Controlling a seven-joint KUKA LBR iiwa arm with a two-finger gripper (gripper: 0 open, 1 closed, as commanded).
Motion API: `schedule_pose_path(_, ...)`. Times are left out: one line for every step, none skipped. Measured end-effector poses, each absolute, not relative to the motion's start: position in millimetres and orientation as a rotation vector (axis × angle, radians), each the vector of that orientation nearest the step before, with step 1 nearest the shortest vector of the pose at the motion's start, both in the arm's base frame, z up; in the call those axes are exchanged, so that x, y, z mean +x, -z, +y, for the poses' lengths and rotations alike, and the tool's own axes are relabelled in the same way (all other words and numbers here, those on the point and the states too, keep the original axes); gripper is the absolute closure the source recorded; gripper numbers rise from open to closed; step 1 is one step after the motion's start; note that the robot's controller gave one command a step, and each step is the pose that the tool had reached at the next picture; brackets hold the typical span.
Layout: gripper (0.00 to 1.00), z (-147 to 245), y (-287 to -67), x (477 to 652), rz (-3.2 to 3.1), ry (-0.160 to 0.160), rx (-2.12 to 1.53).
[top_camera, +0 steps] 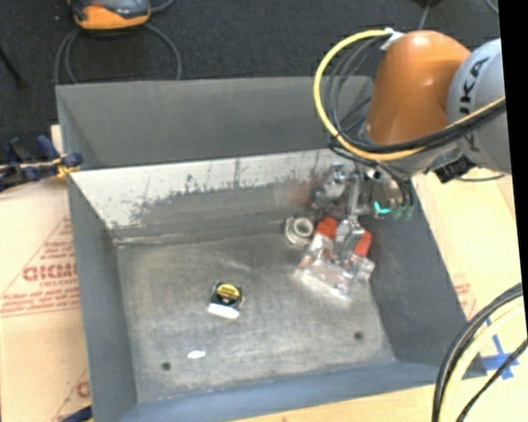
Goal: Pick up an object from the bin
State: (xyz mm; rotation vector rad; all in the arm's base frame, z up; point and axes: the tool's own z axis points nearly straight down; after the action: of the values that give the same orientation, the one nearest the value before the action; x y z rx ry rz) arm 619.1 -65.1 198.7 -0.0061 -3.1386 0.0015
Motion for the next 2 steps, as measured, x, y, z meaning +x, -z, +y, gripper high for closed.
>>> schedule_pose_path(0.0,-79.1,-120.4,653.1,-3.152,-0.003,0.163)
schedule_pose_path(0.0,-87.7,-113.7,627.7,-3.135,0.006,-0.347)
